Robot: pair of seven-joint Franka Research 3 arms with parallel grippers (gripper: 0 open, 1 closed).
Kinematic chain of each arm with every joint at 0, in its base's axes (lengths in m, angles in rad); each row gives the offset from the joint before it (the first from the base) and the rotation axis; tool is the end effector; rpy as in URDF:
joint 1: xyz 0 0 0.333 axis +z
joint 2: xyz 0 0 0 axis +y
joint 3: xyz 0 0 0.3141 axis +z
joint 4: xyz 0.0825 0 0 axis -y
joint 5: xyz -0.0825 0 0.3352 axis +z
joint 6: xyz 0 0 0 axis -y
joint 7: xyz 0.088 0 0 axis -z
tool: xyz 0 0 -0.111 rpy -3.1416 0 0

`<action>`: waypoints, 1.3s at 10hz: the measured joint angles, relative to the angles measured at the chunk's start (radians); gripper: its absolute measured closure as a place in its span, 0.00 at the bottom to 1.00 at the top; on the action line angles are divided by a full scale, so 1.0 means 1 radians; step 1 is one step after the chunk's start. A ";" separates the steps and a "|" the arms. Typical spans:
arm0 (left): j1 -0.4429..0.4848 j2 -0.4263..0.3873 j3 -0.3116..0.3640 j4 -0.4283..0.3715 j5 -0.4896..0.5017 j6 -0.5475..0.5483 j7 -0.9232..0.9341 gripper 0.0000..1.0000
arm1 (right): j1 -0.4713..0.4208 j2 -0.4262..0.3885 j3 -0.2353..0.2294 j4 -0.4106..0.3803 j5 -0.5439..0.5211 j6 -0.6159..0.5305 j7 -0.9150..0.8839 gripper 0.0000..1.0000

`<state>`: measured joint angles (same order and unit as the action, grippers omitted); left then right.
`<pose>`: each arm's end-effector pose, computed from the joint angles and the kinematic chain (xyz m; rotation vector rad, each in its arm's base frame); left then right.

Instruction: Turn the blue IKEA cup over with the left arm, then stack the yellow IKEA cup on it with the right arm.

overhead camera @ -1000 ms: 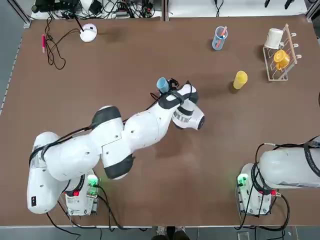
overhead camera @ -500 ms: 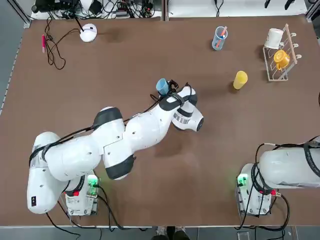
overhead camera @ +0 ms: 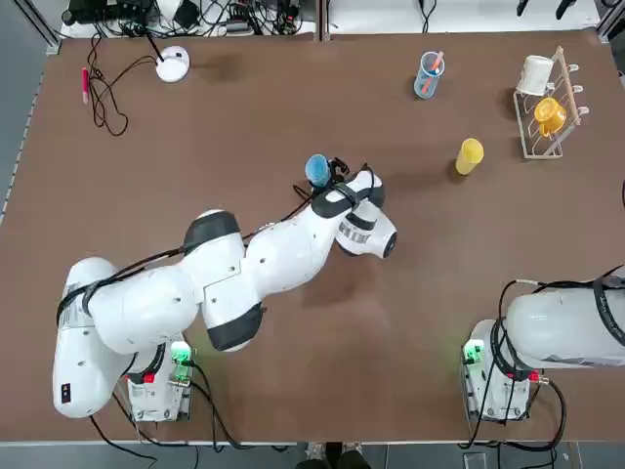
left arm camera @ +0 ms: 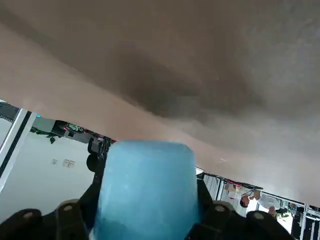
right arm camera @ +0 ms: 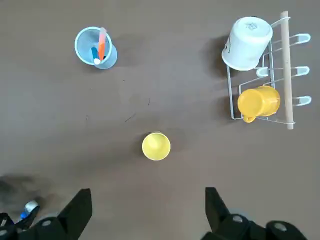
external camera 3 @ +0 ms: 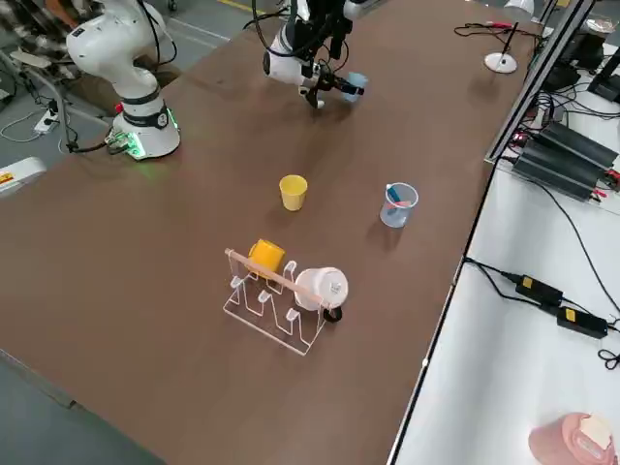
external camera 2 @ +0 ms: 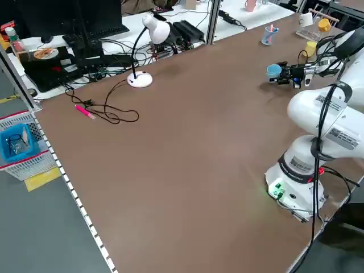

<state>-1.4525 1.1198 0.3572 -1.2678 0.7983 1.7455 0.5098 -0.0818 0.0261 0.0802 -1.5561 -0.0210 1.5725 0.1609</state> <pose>0.3076 -0.5767 0.1351 -0.9423 1.6956 0.2330 0.5137 -0.0037 0.6117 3.1117 -0.2532 -0.0126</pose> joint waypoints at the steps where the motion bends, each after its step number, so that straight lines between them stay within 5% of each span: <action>1: 0.000 0.000 0.000 0.001 0.000 0.000 0.000 0.19 | 0.000 0.000 0.000 0.000 0.000 0.000 0.000 0.00; 5: 0.000 0.000 0.001 0.005 0.000 0.000 0.000 0.13 | 0.000 0.000 0.000 0.000 0.000 -0.006 0.000 0.00; 7: 0.000 0.000 0.005 0.013 0.001 0.001 0.000 0.01 | 0.000 0.000 0.000 0.000 0.000 -0.007 -0.001 0.00; 13: 0.001 -0.095 0.027 0.039 0.004 -0.012 0.001 0.01 | 0.000 0.000 0.000 0.000 0.000 -0.007 -0.001 0.00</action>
<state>-1.4517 1.0251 0.3840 -1.2285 0.8019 1.7331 0.5109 -0.0818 0.0261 0.0803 -1.5560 -0.0209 1.5658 0.1596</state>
